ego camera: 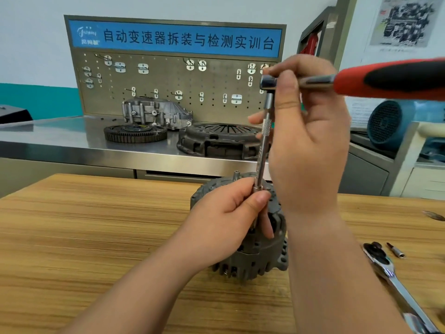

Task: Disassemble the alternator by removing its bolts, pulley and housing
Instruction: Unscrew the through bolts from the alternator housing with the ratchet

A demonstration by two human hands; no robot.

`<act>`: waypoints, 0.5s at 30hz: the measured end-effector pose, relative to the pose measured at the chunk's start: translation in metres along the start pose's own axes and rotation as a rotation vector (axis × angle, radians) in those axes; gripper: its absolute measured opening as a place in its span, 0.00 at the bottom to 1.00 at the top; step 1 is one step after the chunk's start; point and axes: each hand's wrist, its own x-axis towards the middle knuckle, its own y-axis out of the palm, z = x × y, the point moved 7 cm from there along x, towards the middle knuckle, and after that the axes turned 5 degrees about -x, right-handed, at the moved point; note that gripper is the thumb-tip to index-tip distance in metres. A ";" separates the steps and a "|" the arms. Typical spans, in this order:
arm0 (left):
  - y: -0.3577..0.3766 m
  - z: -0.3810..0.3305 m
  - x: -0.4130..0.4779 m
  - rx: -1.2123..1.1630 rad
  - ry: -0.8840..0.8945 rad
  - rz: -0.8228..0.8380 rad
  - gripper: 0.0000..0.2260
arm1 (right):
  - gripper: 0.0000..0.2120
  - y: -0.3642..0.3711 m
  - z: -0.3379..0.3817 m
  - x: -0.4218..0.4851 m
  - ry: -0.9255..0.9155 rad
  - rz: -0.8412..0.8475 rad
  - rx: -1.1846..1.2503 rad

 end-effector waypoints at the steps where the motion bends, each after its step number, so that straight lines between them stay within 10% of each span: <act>1: 0.000 0.000 0.000 -0.008 -0.010 -0.004 0.18 | 0.05 0.000 0.005 -0.001 -0.077 -0.004 -0.084; 15: -0.001 -0.005 -0.003 -0.105 -0.011 0.047 0.13 | 0.13 0.022 -0.027 -0.009 0.658 0.209 1.012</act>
